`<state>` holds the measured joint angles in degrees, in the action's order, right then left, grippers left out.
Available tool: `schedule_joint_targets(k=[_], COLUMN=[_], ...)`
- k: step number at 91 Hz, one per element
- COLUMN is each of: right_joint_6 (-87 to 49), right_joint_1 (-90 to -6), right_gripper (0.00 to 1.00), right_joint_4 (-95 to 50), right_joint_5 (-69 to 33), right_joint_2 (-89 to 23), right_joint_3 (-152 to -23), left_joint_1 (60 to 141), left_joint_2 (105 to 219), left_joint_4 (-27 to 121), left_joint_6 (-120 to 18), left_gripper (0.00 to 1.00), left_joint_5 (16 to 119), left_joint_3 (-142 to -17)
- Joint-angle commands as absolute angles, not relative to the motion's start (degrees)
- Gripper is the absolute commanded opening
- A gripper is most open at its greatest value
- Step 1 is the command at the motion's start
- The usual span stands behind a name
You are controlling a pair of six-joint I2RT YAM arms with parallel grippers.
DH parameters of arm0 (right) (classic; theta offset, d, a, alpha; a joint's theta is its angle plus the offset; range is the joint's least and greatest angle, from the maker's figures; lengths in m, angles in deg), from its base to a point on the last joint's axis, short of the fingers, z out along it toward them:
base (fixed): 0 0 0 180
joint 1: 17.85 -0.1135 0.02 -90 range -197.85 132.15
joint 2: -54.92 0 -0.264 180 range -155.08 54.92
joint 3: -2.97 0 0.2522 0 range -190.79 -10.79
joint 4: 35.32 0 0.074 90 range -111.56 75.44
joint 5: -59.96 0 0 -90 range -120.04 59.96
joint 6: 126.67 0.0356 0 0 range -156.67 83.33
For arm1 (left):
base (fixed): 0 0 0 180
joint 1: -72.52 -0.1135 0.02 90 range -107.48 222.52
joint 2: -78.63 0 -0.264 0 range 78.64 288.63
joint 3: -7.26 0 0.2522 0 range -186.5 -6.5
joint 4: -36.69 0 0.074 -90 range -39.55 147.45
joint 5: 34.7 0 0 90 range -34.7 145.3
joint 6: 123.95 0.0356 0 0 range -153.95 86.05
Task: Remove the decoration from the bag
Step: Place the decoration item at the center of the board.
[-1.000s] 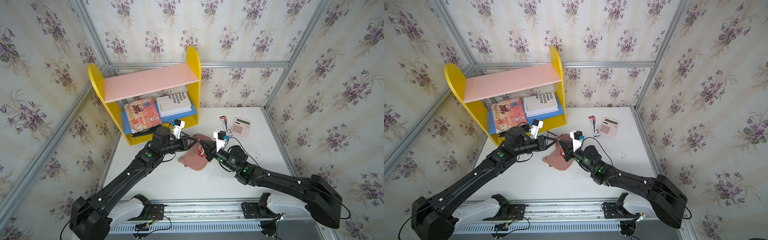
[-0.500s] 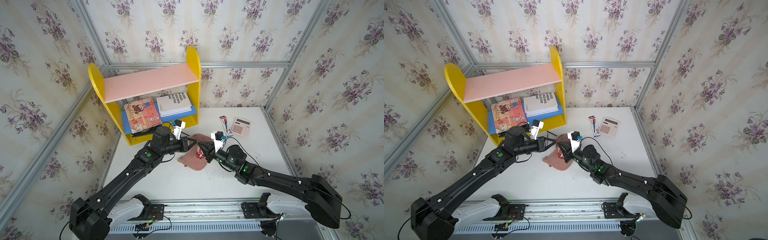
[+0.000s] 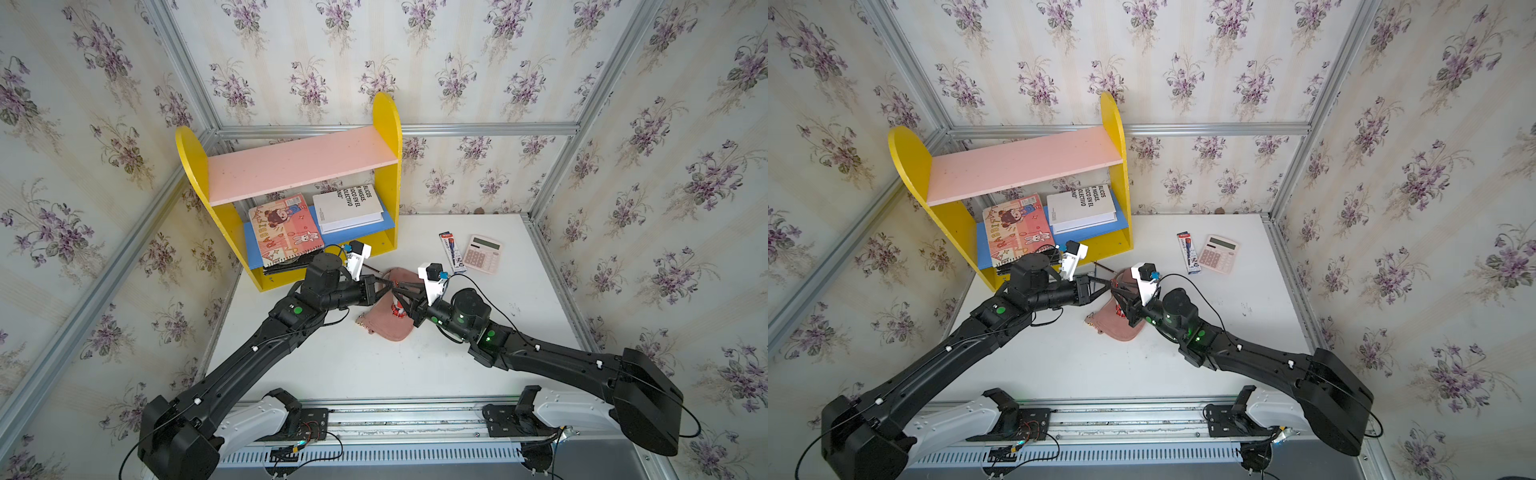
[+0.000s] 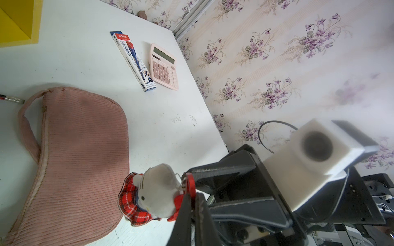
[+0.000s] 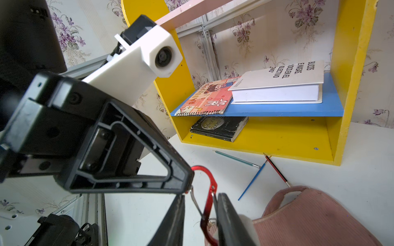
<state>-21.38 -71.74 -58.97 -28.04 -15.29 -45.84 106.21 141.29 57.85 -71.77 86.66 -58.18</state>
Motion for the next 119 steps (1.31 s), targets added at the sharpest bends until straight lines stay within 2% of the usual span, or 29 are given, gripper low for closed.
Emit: schedule_joint_targets(k=[1, 29, 55, 74, 94, 119], right_joint_6=[-21.7, -22.9, -20.2, -9.9, 0.5, 18.2], right_joint_1=[-71.9, -71.8, -71.1, -66.5, -65.8, -65.8], right_gripper=[0.35, 0.52, 0.60, 0.64, 0.68, 0.67], right_joint_4=[-59.2, -56.6, -56.5, -59.2, -61.5, -66.2], right_joint_5=[-27.1, -28.3, -27.9, -18.5, -11.6, -10.5], right_joint_2=[-15.0, -13.4, -12.3, -11.8, -14.2, -16.2], right_joint_3=[-46.4, -46.8, -46.6, -46.8, -48.0, -46.3], left_joint_1=[106.1, 105.2, 105.0, 104.9, 104.9, 104.9], left_joint_2=[141.8, 143.8, 144.0, 143.9, 144.9, 146.5], left_joint_4=[56.6, 58.5, 58.0, 58.8, 62.3, 69.6], left_joint_6=[-70.3, -66.4, -61.0, -56.4, -53.8, -48.5], left_gripper=[0.01, 0.00, 0.01, 0.01, 0.00, 0.00], left_joint_5=[88.7, 90.6, 93.7, 97.5, 96.7, 94.9], left_joint_3=[-58.3, -59.9, -59.6, -59.8, -61.4, -65.0])
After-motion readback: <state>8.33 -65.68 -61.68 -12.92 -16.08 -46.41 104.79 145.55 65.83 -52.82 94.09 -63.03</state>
